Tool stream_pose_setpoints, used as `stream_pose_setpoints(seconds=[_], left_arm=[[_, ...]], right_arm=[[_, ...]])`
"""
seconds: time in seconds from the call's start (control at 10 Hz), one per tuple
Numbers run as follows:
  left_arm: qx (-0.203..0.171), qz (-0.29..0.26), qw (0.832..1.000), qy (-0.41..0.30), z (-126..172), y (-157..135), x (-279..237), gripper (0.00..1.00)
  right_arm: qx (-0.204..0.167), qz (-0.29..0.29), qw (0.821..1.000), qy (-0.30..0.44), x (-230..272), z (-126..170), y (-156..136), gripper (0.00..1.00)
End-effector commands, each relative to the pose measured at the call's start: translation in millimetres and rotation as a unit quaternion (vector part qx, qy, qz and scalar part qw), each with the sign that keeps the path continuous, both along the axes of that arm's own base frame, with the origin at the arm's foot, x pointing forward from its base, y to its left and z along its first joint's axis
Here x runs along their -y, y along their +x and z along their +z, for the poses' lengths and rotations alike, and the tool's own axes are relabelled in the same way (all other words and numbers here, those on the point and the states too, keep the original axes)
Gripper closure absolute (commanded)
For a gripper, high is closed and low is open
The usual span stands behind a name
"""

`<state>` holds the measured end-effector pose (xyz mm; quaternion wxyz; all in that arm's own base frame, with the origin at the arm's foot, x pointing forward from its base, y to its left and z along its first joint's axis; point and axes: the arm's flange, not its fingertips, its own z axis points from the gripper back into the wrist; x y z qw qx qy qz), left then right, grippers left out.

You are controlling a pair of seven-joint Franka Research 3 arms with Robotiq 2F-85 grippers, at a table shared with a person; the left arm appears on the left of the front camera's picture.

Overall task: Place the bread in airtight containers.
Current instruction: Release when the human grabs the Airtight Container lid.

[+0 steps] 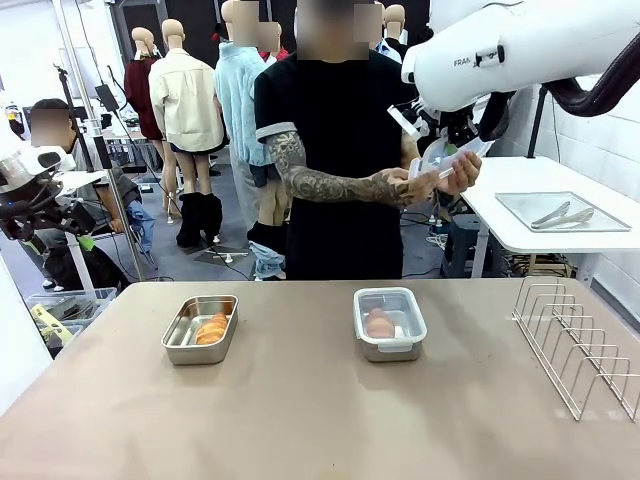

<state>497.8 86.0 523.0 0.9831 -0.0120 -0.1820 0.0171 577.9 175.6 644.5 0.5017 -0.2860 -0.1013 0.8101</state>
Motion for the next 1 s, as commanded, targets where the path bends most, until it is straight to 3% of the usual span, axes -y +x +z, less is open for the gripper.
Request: stream_pose_setpoints(seconds=[0.0,0.2,0.5,0.7,0.9], left_arm=[[0.002,0.003,1.0,0.0,1.7,-0.5,-0.6,0.0],[0.002,0.003,1.0,0.0,1.7,-0.5,-0.6,0.0],[0.002,0.003,1.0,0.0,1.7,-0.5,-0.6,0.0],[0.002,0.003,1.0,0.0,1.7,-0.5,-0.6,0.0],[0.002,0.003,1.0,0.0,1.7,-0.5,-0.6,0.0]], right_arm=[[-0.06,0.015,0.998,0.006,21.5,11.4,-29.7,0.41],[-0.087,0.018,0.996,0.033,54.9,23.7,-64.2,0.02],[-0.137,0.005,0.986,0.091,105.7,25.3,-87.7,0.0],[-0.184,0.055,0.966,0.172,144.8,19.7,-80.7,0.0],[-0.225,0.024,0.945,0.235,174.4,8.3,-66.3,0.0]])
